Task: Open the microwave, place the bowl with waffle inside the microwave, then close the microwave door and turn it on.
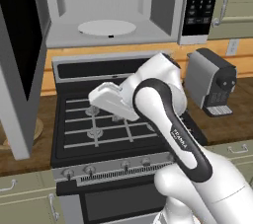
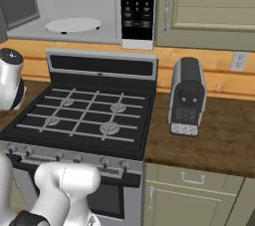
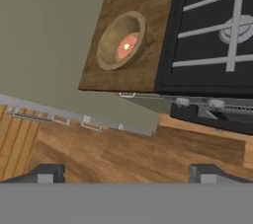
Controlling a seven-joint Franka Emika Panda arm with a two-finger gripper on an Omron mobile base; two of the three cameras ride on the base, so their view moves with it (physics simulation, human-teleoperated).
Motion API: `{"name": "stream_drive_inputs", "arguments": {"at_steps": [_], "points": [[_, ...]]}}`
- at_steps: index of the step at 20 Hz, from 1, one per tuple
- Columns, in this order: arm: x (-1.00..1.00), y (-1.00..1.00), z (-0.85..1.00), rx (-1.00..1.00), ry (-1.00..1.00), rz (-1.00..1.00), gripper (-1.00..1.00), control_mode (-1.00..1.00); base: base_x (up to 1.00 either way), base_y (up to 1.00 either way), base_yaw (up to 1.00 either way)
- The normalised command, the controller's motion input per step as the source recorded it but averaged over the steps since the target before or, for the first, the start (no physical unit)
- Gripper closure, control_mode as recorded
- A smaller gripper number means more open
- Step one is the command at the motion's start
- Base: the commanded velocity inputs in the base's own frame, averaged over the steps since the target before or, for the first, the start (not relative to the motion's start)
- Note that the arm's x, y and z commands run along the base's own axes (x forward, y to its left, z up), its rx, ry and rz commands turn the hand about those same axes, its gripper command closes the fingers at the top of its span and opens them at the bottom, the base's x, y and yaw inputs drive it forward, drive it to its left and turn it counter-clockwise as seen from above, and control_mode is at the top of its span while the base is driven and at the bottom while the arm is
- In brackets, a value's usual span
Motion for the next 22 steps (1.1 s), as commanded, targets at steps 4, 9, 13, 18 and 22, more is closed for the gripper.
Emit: {"name": "stream_drive_inputs", "arguments": {"at_steps": [4,9,13,18,22], "points": [[0.49,0.42,-0.21,-0.05,0.10,0.00,-1.00,-1.00,0.00,0.00,0.00],[0.45,0.51,-0.37,-0.16,0.11,0.00,-1.00,-1.00,0.00,0.00,0.00],[0.48,0.45,-0.28,-0.11,0.09,0.00,-1.00,-1.00,0.00,0.00,0.00],[0.52,0.37,-0.30,-0.05,0.04,0.00,-1.00,-1.00,0.00,0.00,0.00],[0.39,0.41,-0.41,-0.06,0.04,0.00,-1.00,-1.00,0.00,0.00,0.00]]}}
